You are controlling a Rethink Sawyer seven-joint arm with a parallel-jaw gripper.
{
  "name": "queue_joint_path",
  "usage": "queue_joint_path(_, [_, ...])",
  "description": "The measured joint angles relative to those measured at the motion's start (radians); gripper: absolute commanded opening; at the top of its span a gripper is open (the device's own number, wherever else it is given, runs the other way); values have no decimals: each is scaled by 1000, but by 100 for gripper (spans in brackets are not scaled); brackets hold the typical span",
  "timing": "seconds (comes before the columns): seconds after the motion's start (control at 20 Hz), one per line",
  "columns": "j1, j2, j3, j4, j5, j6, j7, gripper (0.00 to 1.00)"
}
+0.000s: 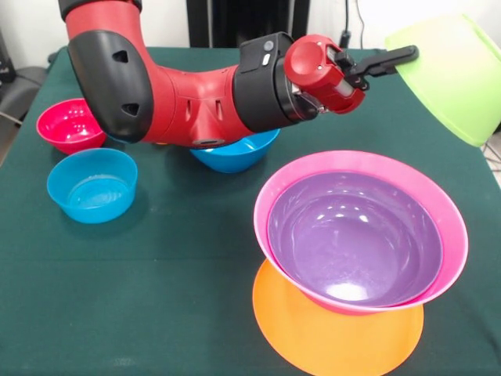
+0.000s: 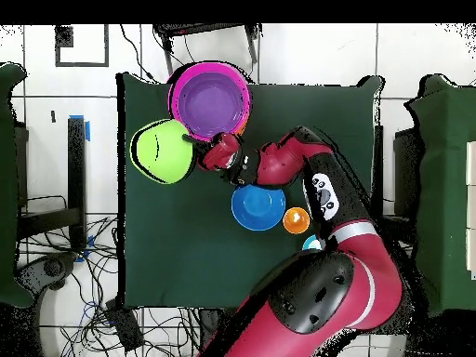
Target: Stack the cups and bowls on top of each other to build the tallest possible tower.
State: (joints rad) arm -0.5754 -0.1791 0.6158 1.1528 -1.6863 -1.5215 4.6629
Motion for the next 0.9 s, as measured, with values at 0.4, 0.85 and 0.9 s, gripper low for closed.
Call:
queue_joint_path(0.4, [0,0,0,-20,-2,0,0,0])
queue_joint_path(0.85, [-2,0,0,-22,-6,0,0,0])
queue_joint_path(0.9, [-2,0,0,-22,-6,0,0,0])
